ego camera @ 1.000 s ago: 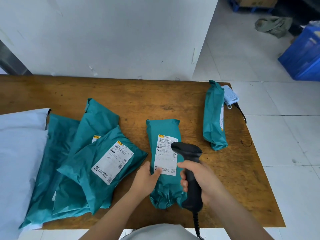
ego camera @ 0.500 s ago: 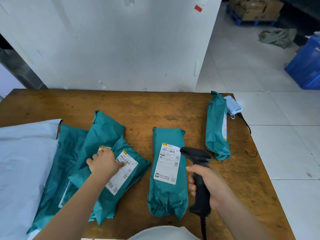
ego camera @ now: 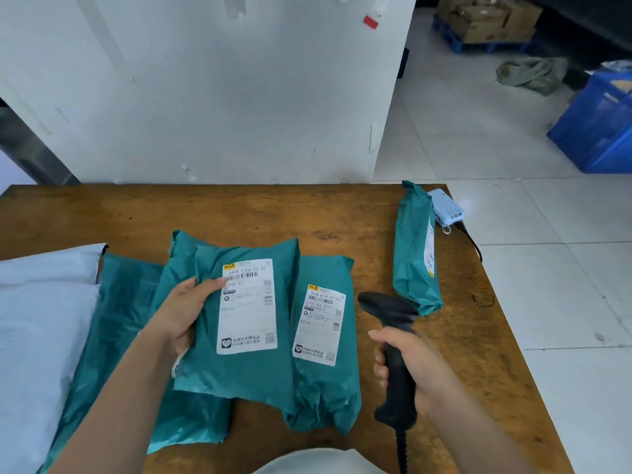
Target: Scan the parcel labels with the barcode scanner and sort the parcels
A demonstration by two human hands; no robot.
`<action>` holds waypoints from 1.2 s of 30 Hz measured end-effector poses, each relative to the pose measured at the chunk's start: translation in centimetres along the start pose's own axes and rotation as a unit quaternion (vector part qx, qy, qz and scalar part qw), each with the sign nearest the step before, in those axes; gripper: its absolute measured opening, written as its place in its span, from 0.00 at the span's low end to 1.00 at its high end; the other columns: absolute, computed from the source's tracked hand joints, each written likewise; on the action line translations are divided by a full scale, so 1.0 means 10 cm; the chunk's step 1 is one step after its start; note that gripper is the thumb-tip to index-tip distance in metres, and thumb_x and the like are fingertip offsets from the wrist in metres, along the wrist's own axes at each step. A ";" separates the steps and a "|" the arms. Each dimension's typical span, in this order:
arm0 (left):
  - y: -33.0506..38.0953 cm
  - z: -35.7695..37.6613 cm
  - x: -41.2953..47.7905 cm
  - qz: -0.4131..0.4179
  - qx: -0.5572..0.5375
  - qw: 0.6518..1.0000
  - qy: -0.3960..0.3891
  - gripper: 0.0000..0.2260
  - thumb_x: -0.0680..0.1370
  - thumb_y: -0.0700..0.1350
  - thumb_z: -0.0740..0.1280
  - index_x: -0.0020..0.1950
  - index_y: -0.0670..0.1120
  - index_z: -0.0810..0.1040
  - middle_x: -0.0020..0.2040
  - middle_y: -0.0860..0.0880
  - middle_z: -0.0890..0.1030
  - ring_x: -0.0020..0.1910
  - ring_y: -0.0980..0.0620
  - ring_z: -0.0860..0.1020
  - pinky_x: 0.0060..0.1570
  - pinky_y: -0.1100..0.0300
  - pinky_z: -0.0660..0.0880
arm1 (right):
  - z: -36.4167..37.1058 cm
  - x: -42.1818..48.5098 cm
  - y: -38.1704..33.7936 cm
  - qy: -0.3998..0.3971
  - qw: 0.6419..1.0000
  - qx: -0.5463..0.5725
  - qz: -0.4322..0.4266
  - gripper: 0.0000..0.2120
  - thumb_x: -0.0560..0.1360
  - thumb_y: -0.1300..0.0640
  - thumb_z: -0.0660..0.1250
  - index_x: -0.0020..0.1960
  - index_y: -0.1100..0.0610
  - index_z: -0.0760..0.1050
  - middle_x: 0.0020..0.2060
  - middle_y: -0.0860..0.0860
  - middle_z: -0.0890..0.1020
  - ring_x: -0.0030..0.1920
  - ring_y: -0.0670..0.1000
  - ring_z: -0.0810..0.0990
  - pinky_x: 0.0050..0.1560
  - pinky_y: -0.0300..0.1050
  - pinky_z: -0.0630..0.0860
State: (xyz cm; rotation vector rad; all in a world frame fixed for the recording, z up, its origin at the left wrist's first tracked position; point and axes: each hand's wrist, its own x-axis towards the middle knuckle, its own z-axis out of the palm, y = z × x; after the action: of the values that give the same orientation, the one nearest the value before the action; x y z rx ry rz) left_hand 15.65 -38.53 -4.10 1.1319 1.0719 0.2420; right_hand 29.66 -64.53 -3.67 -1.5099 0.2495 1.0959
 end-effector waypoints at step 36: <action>-0.40 3.33 0.84 0.081 0.370 0.924 -0.060 0.34 0.70 0.52 0.74 0.69 0.38 0.65 0.67 0.40 0.72 0.64 0.39 0.73 0.62 0.49 0.72 | -1.33 -0.65 -0.03 0.158 0.978 0.123 -0.058 0.13 0.74 0.59 0.68 0.34 0.62 0.69 0.22 0.54 0.71 0.21 0.50 0.70 0.26 0.39 0.69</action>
State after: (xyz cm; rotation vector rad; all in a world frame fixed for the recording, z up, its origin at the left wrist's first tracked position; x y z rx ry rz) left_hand 44.97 -55.35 -11.63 1.8926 0.9799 -0.1240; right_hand 32.86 -78.67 -0.44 -1.4492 0.4931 0.6997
